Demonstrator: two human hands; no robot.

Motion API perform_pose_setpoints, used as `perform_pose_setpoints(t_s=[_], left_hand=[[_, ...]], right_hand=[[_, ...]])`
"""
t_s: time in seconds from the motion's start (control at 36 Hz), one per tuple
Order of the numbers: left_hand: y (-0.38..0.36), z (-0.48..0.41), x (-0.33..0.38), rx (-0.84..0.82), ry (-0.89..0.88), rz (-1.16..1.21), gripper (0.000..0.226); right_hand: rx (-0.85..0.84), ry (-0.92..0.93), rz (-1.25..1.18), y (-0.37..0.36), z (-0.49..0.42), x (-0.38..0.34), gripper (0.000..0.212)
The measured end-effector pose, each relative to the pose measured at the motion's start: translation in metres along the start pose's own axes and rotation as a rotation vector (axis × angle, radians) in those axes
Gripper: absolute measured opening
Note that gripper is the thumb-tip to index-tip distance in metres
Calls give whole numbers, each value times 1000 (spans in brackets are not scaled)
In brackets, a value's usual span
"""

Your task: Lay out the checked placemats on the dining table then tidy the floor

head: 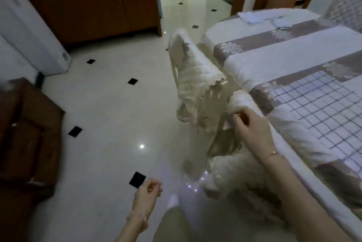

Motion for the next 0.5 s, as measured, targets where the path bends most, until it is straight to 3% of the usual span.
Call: perform_pose_setpoints(t_s=[0.14,0.25,0.31,0.39,0.5], left_hand=[[56,-9,-88,46,373,21,14],[105,-11,-136,129,541,-15,15],[124,-16,-157,88,570,-90,27],[147,-27,-152,71,601,-152,38],[168,-63,-86,155,656,77,13]], right_hand=[[-448,-24,-91,-114,-12,-32,12],[-800,-139,-45,-202,-3,-32,26],[-915,-276,-63,-234,5,-21,28],[-970,-482,-67,-259,12,-6,20],[-910,-648,-44,-270,10,25,29]])
Point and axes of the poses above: each hand's wrist, its own z-axis away from the middle knuckle, its own y-axis out of the back of the hand, x = y × z, the point moved 1 cm from there along -z, towards the middle knuckle, and after that the axes turned 1 degree about y, right-handed, at the moved point
